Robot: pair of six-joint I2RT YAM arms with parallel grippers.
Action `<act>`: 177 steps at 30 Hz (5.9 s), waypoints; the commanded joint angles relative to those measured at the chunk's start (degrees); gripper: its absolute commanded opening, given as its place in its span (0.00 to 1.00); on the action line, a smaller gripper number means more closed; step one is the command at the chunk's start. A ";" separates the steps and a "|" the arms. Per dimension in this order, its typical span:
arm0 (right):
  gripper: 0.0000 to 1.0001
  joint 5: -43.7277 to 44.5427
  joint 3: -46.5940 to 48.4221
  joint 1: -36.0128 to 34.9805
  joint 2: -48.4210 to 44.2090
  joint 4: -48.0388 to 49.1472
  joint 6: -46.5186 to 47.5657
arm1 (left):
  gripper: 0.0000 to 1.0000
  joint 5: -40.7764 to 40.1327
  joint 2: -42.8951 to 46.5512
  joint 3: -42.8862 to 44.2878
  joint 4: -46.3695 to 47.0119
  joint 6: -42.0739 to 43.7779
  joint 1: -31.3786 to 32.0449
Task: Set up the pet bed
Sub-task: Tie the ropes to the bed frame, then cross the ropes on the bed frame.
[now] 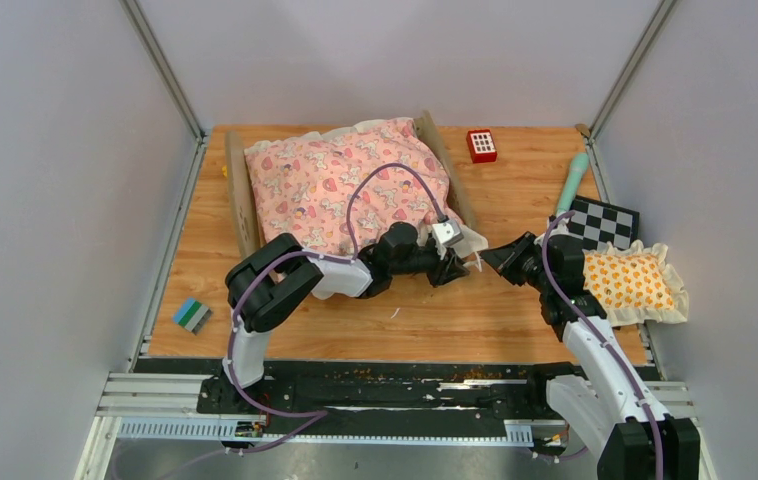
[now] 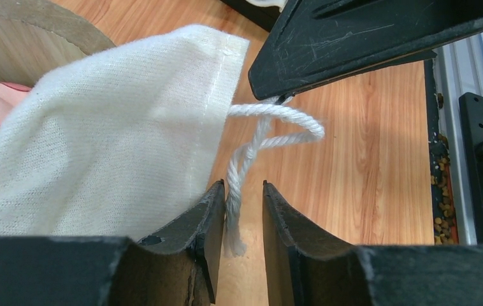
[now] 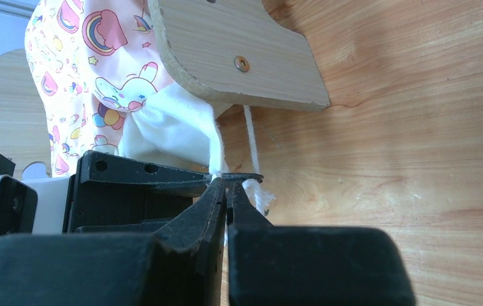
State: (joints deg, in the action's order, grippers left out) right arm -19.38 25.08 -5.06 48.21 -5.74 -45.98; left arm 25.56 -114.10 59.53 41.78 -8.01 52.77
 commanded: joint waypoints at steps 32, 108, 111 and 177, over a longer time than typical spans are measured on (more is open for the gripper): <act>0.00 1.89 0.31 0.05 -2.56 1.11 1.78 | 0.05 -1.62 6.96 -6.03 0.59 1.70 -1.97; 0.50 4.69 23.73 13.65 5.65 -1.92 15.38 | 1.00 -17.61 38.69 -22.46 -22.63 -5.01 1.32; 0.51 1.91 23.43 13.67 3.92 -1.74 16.31 | 1.00 -24.58 47.04 -20.40 -33.36 -10.17 2.31; 0.00 -1.58 57.28 -54.32 59.93 19.80 82.71 | 1.00 -59.41 89.41 9.97 -95.70 -19.60 -10.81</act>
State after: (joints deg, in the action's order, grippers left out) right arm -14.94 83.83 -63.00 113.30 4.67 51.03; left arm -33.08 -26.02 69.67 -55.59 -29.06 42.24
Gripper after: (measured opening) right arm 0.025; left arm 0.998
